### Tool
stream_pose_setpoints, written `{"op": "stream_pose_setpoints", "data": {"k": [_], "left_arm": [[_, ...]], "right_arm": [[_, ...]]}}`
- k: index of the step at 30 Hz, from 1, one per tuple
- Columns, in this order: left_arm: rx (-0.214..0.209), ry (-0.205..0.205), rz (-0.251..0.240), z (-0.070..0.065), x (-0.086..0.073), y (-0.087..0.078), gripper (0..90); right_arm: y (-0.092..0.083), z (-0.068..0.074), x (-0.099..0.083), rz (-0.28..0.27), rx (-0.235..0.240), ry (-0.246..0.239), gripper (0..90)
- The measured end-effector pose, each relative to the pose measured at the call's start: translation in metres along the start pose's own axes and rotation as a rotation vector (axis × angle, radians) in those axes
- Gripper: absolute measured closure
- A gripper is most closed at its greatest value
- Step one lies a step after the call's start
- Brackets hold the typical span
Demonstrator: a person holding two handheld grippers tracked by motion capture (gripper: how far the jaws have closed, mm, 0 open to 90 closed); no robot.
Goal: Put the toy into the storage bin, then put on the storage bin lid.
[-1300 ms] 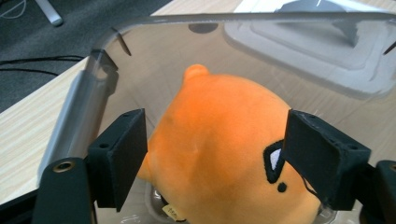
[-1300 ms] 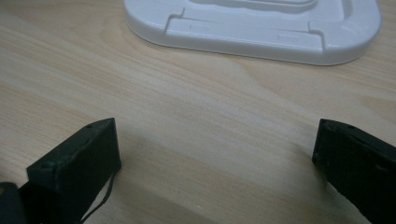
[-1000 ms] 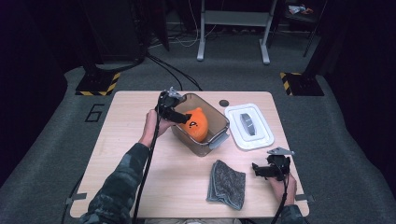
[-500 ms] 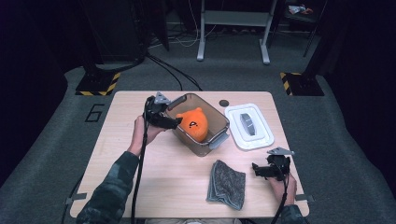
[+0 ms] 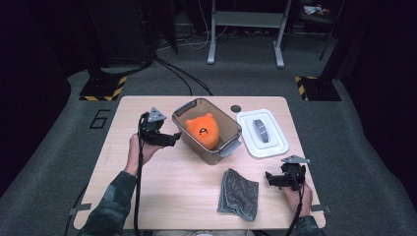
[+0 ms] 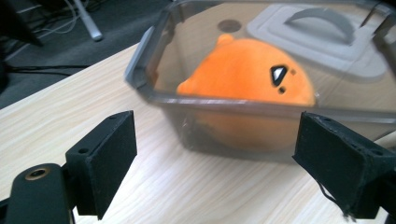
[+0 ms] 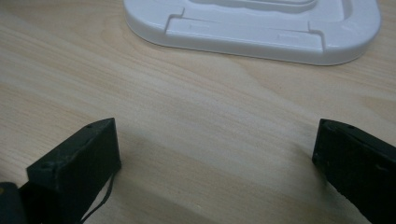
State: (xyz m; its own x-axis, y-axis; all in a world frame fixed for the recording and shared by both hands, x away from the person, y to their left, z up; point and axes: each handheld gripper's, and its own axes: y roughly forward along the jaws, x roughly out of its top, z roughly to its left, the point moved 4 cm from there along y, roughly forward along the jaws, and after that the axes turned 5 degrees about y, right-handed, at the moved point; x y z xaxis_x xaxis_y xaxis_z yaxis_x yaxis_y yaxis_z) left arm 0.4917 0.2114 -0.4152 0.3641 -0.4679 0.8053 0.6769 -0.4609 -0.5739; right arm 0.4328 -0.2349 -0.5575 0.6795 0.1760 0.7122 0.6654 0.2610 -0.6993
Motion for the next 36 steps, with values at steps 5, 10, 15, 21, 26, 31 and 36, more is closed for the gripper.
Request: {"op": "stream_pose_setpoints", "data": {"k": [5,10,15,21,26,31,36], "left_arm": [[0.014,-0.009,0.022,0.004,-0.016,-0.002,11.9],[0.029,-0.018,0.043,0.006,-0.035,-0.001,11.7],[0.038,-0.052,0.068,0.010,-0.059,0.004,10.9],[0.044,-0.082,0.140,0.014,-0.090,0.017,9.5],[0.055,-0.089,0.180,0.018,-0.115,0.030,8.1],[0.072,-0.099,0.216,0.024,-0.130,0.042,6.6],[0.065,-0.118,0.231,0.028,-0.139,0.052,4.1]], "right_arm": [[0.000,0.000,0.000,0.000,0.000,0.000,0.0],[0.000,0.000,0.000,0.000,0.000,0.000,0.0],[0.000,0.000,0.000,-0.001,0.001,-0.003,0.0],[0.000,0.000,0.000,-0.001,0.001,-0.004,0.0],[0.000,0.000,0.000,-0.001,0.001,-0.003,0.0],[0.000,0.000,0.001,-0.001,0.002,0.000,0.0],[0.001,-0.001,0.001,-0.003,0.007,-0.007,0.0]]}}
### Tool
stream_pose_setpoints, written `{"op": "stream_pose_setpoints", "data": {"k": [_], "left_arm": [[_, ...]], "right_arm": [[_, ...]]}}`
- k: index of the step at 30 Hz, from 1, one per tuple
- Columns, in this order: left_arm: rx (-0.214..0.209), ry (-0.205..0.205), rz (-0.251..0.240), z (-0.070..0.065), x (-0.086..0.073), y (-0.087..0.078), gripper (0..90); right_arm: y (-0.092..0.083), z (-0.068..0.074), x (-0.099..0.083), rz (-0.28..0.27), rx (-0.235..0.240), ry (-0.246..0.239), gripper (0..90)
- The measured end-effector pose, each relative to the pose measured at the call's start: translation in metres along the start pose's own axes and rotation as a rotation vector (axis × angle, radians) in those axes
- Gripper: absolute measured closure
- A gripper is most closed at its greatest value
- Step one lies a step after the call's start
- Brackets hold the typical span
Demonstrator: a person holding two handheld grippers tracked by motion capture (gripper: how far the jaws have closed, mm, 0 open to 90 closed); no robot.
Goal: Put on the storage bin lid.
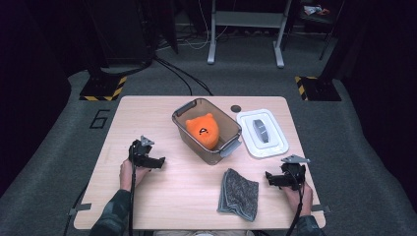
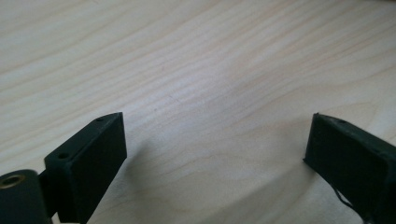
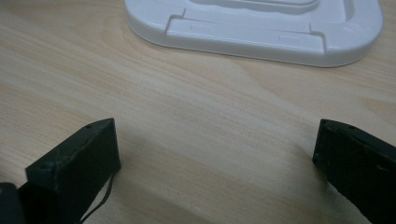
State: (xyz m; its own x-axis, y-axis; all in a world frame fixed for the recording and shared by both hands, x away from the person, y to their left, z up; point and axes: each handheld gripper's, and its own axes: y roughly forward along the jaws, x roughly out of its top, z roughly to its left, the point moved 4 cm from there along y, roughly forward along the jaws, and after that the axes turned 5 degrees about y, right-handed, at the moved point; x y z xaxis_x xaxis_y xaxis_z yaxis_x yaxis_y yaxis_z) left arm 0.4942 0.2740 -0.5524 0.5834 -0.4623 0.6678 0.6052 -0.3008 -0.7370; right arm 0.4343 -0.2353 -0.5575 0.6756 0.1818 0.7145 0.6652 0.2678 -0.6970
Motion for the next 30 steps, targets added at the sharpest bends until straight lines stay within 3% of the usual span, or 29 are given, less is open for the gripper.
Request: {"op": "stream_pose_setpoints", "data": {"k": [1,6,14,21,30], "left_arm": [[-0.006,-0.028,-0.009,0.000,-0.001,0.001,3.3],[-0.014,-0.028,-0.051,0.006,-0.004,0.004,0.0],[-0.016,-0.022,-0.056,0.007,-0.003,0.006,0.0],[-0.017,-0.020,-0.056,0.006,-0.001,0.007,0.0],[-0.014,-0.023,-0.057,0.007,0.001,0.009,0.0]], "right_arm": [[0.000,0.000,0.000,0.000,0.001,-0.002,0.0],[0.000,0.000,0.000,0.003,0.002,0.005,0.0],[-0.001,-0.002,0.000,0.007,0.025,-0.016,0.0],[-0.002,-0.005,0.000,0.021,0.017,-0.026,0.0],[-0.006,-0.011,0.010,0.028,0.017,0.027,1.4]]}}
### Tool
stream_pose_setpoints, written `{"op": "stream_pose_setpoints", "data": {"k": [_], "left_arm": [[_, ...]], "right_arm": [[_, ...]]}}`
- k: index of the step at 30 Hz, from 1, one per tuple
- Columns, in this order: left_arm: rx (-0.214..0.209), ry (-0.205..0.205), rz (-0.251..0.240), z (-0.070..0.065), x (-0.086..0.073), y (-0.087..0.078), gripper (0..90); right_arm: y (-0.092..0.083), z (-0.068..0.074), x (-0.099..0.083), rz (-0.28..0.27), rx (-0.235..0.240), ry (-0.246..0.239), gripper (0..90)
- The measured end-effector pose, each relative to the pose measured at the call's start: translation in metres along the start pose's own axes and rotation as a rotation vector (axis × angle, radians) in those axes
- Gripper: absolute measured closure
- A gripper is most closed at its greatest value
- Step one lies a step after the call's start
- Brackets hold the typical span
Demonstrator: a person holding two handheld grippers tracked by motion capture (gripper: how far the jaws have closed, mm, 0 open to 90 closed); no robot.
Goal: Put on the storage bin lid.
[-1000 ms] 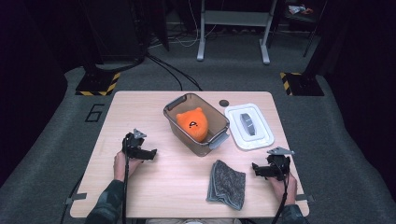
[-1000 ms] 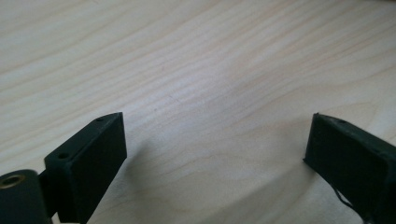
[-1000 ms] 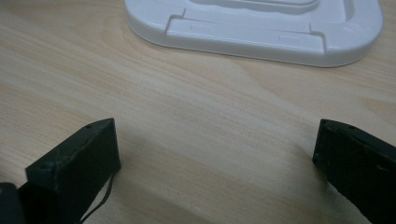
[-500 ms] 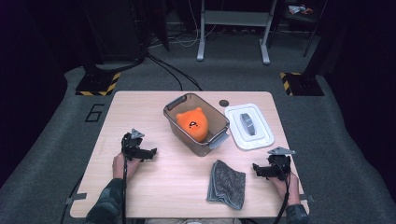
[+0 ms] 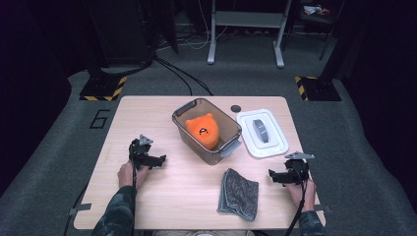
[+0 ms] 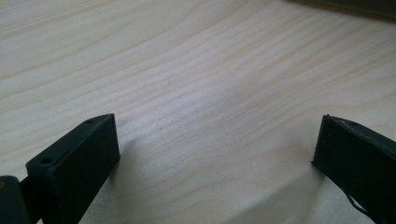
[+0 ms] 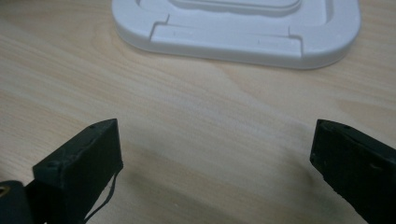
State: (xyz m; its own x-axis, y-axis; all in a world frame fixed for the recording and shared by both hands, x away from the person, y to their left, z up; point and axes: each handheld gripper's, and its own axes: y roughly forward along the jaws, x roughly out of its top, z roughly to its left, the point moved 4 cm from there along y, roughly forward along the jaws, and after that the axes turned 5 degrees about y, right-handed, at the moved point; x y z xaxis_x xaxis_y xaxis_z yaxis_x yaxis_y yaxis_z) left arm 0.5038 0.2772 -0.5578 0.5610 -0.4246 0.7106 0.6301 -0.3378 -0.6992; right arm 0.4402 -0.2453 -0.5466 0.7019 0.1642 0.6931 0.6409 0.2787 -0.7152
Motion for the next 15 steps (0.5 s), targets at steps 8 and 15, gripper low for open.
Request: {"op": "stream_pose_setpoints", "data": {"k": [8,15], "left_arm": [[-0.002,-0.002,0.001,0.000,0.000,0.000,0.0],[-0.002,-0.002,0.001,0.000,0.000,0.000,0.0]], "right_arm": [[-0.002,0.002,0.025,0.000,-0.002,-0.028,1.6],[0.006,0.008,0.048,0.005,-0.002,-0.044,1.8]]}}
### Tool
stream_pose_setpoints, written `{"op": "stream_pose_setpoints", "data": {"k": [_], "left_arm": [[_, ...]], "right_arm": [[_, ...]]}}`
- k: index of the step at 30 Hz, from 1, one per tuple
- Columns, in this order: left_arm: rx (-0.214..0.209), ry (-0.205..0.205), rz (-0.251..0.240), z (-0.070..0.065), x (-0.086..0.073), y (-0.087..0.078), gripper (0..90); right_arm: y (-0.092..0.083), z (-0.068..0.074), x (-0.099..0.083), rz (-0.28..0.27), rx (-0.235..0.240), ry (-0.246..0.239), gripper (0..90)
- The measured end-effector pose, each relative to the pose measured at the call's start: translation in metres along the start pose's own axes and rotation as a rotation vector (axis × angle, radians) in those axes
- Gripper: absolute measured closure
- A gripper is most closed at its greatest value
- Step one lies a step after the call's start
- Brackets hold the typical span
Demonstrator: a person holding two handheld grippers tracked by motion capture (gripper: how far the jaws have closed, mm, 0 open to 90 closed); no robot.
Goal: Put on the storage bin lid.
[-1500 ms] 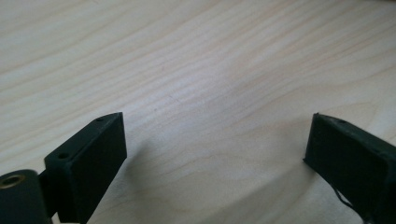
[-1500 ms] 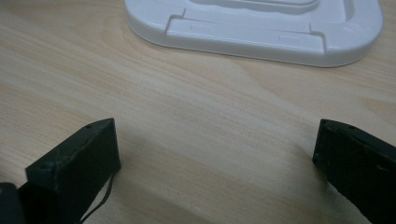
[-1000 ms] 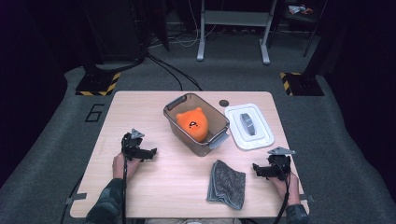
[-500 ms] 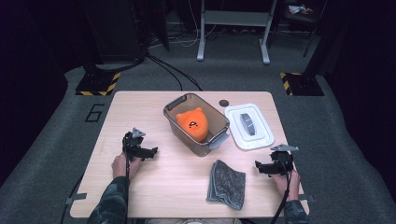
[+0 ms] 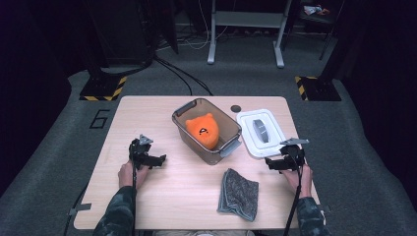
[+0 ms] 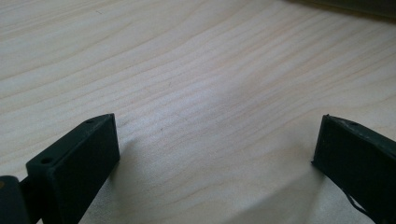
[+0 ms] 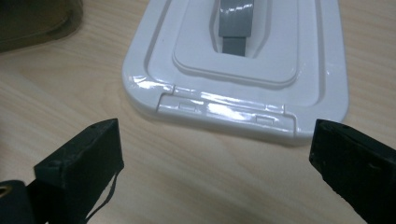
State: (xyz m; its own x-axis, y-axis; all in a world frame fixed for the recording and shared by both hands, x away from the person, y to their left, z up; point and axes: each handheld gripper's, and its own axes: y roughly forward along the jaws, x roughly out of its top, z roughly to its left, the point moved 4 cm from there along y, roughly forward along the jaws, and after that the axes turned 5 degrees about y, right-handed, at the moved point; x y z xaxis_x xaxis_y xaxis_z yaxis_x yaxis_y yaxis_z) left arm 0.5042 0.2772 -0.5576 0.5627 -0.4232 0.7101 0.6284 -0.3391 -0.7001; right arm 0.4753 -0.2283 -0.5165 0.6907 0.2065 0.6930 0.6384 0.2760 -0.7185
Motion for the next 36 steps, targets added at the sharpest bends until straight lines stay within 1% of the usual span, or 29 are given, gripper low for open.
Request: {"op": "stream_pose_setpoints", "data": {"k": [3,4,6,7,8,9,11,12,13,14,15,17,20,21,24,25,26,27,28,30,31,32,33,34,35,36], "left_arm": [[0.000,-0.001,0.000,0.000,0.000,0.000,0.0],[0.000,0.000,0.000,0.000,0.000,0.000,0.0],[0.003,0.000,0.003,0.000,0.000,0.000,0.0],[0.000,0.000,0.000,0.000,0.000,0.000,0.0],[0.000,0.000,0.000,0.000,0.000,0.000,0.0],[0.000,0.000,0.000,0.000,0.000,0.000,0.0],[0.000,0.000,0.000,0.000,0.000,0.000,0.0],[0.000,0.000,0.000,0.000,0.000,0.000,0.0],[0.000,0.000,0.000,0.000,0.000,0.000,0.0],[0.000,0.000,0.000,0.000,0.000,0.000,0.0],[-0.001,0.001,0.000,0.000,0.000,0.000,0.0],[0.001,0.000,0.003,0.000,0.000,0.000,0.0],[-0.001,0.001,0.001,0.000,0.000,0.000,0.0],[0.000,0.000,0.001,0.000,0.000,0.000,0.0],[0.000,0.000,0.000,0.000,0.000,0.000,0.0],[0.000,0.000,0.000,0.000,0.000,0.000,0.0],[0.000,0.001,0.000,0.000,0.000,0.000,0.0],[0.000,0.000,0.000,0.000,0.000,0.000,0.0],[0.000,0.000,0.000,0.000,0.000,0.000,0.0],[0.000,0.000,0.000,0.000,0.000,0.000,0.0],[0.000,0.000,-0.001,0.000,0.000,0.000,0.0],[0.000,0.002,0.003,0.000,0.000,0.000,0.0],[0.001,0.001,0.002,0.000,0.000,0.000,0.0],[0.000,0.001,0.002,0.000,0.000,0.000,0.0],[0.001,0.000,0.001,0.000,0.000,0.000,0.0],[0.006,0.002,-0.002,0.000,0.000,0.000,0.0]], "right_arm": [[0.006,0.000,0.010,-0.001,0.001,-0.002,2.4],[0.008,0.000,0.013,0.006,0.004,0.009,2.4],[0.013,-0.001,0.019,0.004,0.015,0.012,2.6],[0.014,-0.001,0.021,0.005,0.003,0.018,2.8],[0.017,-0.002,0.023,0.006,0.007,0.011,2.8],[0.019,-0.002,0.026,0.006,0.013,0.014,2.8],[0.023,-0.002,0.030,0.008,0.012,0.020,3.1],[0.025,-0.002,0.032,0.006,0.010,0.014,3.6],[0.027,-0.001,0.034,0.015,0.013,0.015,3.5],[0.029,-0.001,0.037,0.014,0.008,0.024,3.6],[0.030,-0.001,0.040,0.016,0.021,0.018,3.6],[0.032,0.000,0.045,0.007,0.013,0.010,4.5],[0.037,0.001,0.054,0.019,0.017,0.009,5.0],[0.038,0.001,0.057,0.008,0.008,-0.001,6.7],[0.044,0.002,0.064,0.019,0.016,0.007,7.7],[0.045,0.001,0.066,0.020,0.011,0.007,9.7],[0.047,0.002,0.068,0.005,0.007,0.003,12.8],[0.048,0.002,0.070,0.004,-0.002,0.000,14.0],[0.050,0.002,0.071,0.012,0.005,-0.005,14.6],[0.054,0.001,0.076,0.002,-0.010,0.013,20.0],[0.056,0.000,0.078,-0.004,-0.005,0.016,20.8],[0.058,0.000,0.080,-0.006,-0.017,0.013,23.1],[0.060,0.001,0.081,-0.004,-0.039,0.000,25.2],[0.063,0.001,0.082,0.000,-0.040,0.001,26.3],[0.066,0.001,0.083,0.017,-0.022,0.018,28.4],[0.069,-0.001,0.085,0.024,-0.023,0.035,31.8]]}}
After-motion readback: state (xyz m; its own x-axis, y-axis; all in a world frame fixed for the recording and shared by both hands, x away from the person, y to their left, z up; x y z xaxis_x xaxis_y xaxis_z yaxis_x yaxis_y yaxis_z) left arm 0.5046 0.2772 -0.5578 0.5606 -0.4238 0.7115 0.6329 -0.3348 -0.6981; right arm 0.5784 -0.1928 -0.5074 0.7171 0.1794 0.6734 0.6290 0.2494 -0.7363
